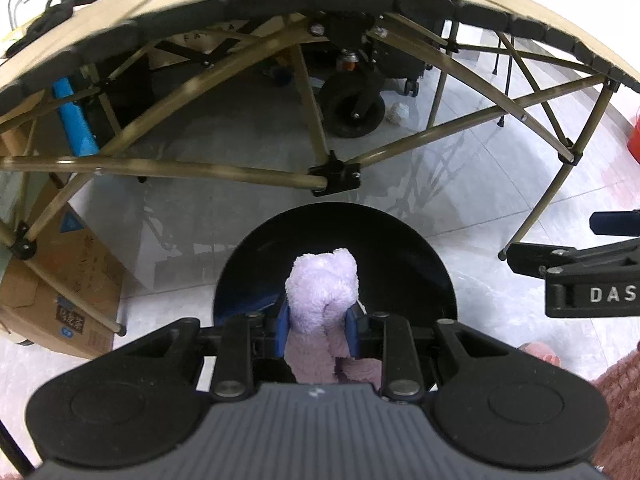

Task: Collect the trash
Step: 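Lower the lilac plush over the bin and open the left gripper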

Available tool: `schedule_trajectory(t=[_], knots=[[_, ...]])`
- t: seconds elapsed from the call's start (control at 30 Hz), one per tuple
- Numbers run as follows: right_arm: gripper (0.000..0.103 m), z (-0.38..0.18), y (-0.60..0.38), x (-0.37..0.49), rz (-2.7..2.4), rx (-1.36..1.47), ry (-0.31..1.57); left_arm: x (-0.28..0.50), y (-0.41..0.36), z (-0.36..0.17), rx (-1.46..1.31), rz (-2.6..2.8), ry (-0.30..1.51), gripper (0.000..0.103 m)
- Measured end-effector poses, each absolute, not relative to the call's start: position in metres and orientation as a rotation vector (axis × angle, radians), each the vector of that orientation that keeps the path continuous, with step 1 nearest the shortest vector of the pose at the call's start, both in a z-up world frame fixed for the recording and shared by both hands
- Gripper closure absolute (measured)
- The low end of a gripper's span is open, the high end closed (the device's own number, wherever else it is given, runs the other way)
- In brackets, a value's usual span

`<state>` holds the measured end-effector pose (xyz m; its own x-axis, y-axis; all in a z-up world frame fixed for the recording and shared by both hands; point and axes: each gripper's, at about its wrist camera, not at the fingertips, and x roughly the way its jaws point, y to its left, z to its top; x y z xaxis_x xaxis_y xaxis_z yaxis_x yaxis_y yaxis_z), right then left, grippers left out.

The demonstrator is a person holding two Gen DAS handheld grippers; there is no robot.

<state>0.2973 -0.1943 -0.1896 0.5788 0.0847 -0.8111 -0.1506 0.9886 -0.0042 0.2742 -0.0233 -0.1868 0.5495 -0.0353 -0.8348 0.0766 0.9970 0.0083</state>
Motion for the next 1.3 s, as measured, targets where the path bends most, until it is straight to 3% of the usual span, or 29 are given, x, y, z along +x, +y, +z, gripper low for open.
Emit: schedule_trajectory(t=[0.73, 0.77, 0.8, 0.83, 0.87, 0.9, 1.3], knots=[[0.000, -0.195, -0.198, 0.303, 0.088, -0.081, 0.954, 0.307, -0.043, -0.226, -0.006, -0.029, 1.171, 0.073], [0.000, -0.195, -0.198, 0.303, 0.088, -0.082, 0.955, 0.308, -0.042, -0.226, -0.007, -0.022, 1.173, 0.065], [0.000, -0.196, -0.198, 0.304, 0.088, -0.082, 0.954, 0.308, -0.041, -0.226, -0.009, -0.020, 1.175, 0.047], [0.000, -0.195, -0.198, 0.304, 0.088, -0.081, 0.954, 0.308, -0.041, -0.224, -0.007, -0.007, 1.173, 0.036], [0.000, -0.195, -0.198, 0.304, 0.089, -0.081, 0.954, 0.308, -0.040, -0.222, -0.002, 0.008, 1.168, 0.013], [0.000, -0.195, -0.197, 0.304, 0.090, -0.081, 0.954, 0.307, -0.039, -0.220, 0.003, 0.023, 1.152, 0.000], [0.000, -0.195, -0.195, 0.305, 0.093, -0.082, 0.949, 0.306, -0.030, -0.222, 0.014, 0.044, 1.224, 0.000]])
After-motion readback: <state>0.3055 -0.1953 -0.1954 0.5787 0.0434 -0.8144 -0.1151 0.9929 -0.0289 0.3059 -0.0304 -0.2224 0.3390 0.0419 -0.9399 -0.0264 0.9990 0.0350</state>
